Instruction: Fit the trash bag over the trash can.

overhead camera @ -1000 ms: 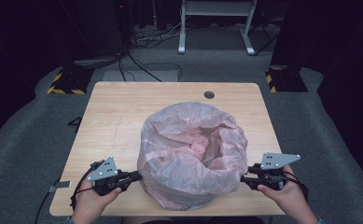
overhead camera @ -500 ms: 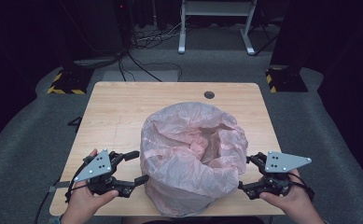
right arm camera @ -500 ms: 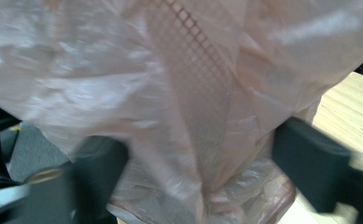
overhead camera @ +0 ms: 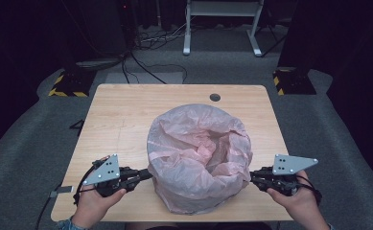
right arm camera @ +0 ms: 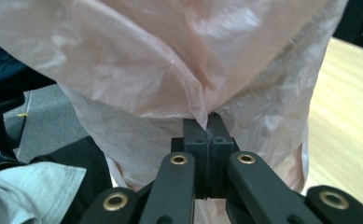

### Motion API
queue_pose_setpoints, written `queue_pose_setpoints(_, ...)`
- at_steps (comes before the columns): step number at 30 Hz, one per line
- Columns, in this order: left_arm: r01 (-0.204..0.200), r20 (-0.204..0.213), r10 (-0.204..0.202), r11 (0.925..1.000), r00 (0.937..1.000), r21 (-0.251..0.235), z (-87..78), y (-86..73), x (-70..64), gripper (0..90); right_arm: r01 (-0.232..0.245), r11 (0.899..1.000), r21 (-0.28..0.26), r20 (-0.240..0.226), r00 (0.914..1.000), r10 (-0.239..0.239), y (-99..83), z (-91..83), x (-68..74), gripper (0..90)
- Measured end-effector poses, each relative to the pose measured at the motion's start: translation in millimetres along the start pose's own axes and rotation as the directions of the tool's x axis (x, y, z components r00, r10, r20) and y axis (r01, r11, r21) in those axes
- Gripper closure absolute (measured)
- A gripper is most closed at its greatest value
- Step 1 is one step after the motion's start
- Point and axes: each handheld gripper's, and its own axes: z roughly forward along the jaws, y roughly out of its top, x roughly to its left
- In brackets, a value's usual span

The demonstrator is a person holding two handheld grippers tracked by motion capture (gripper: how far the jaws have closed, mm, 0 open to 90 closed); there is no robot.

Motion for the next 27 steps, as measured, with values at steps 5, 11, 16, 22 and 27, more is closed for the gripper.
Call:
queue_pose_setpoints(5,0.009,-0.031,-0.007,0.9976,0.9995,0.069,8.9,-13.7,3.3,90.0,-0.025,0.999,0.031,0.005,0.9997,0.025,-11.4,7.9,-4.9,90.0)
queue_pose_setpoints(11,0.06,-0.006,-0.06,0.9979,0.9982,-0.022,4.7,-16.6,4.1,69.4,-0.06,0.993,0.101,-0.007,0.9981,0.061,-28.2,21.0,-10.2,90.0)
queue_pose_setpoints(16,0.05,-0.025,-0.051,0.9969,0.9984,-0.061,-7.1,-12.3,1.8,34.2,-0.091,0.996,0.024,0.147,0.9854,0.086,-29.5,6.7,-23.3,90.0)
queue_pose_setpoints(22,0.039,-0.026,-0.042,0.9939,0.9988,-0.103,-12.6,-7.2,2.6,21.6,-0.107,0.979,-0.174,0.235,0.9607,0.147,-23.9,-15.8,-37.0,49.0)
queue_pose_setpoints(27,0.021,0.009,-0.02,0.9943,0.9998,-0.105,-7.7,1.0,1.0,16.8,-0.026,0.982,-0.188,0.092,0.9948,0.044,-14.3,-21.8,-26.9,31.5)
